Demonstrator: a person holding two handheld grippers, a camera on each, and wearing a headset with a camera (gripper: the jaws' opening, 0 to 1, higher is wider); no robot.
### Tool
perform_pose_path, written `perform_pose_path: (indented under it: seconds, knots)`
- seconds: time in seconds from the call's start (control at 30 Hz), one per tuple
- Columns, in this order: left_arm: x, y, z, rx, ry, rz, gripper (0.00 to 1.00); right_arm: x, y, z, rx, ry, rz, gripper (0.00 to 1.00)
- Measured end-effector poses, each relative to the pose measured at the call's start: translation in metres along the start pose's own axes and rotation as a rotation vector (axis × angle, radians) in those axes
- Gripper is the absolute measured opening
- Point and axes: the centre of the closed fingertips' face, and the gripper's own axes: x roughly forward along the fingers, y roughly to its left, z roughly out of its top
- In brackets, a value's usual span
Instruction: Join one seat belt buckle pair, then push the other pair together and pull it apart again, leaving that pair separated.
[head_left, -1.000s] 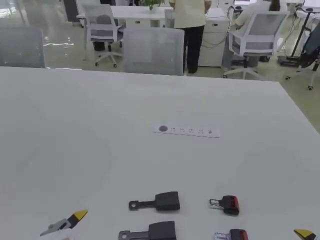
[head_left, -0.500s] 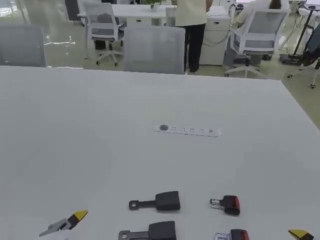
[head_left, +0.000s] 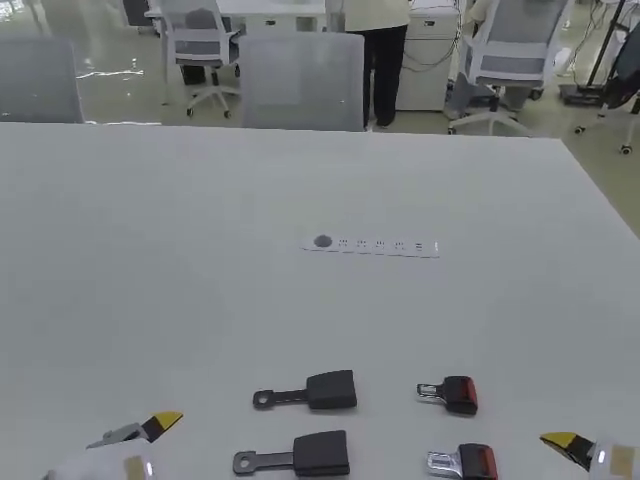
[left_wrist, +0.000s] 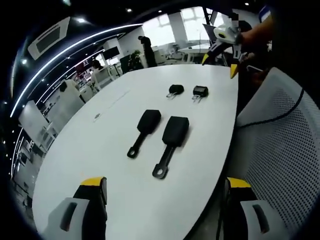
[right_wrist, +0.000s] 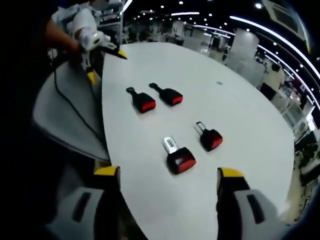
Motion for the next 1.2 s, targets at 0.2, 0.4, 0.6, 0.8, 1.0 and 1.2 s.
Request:
perform_pose_path:
  seconds: [0.2,0.4,0.6,0.8,1.0,1.2]
  knots:
    - [0.021,-0.001,0.013,0.017,0.023,-0.057,0.96,0.008,-0.006,0.002,-0.046,0.025,0.029,0.72]
    - [0.045,-0.004,0.036,0.039,0.021,-0.128,0.86,0.023,-0.002,0.004,-0.120,0.042,0.087,0.65]
    - [0.069,-0.004,0.054,0.092,0.031,-0.177,0.81,0.038,-0.004,0.001,-0.142,0.069,0.139,0.64]
    - [0.087,-0.014,0.058,0.133,0.037,-0.271,0.59,0.050,-0.011,0.000,-0.160,0.088,0.182,0.60]
    - [0.107,-0.015,0.054,0.136,0.081,-0.304,0.59,0.063,-0.019,-0.005,-0.185,0.108,0.209,0.55]
    - [0.121,-0.018,0.051,0.190,0.098,-0.355,0.49,0.076,-0.021,-0.014,-0.208,0.143,0.256,0.49]
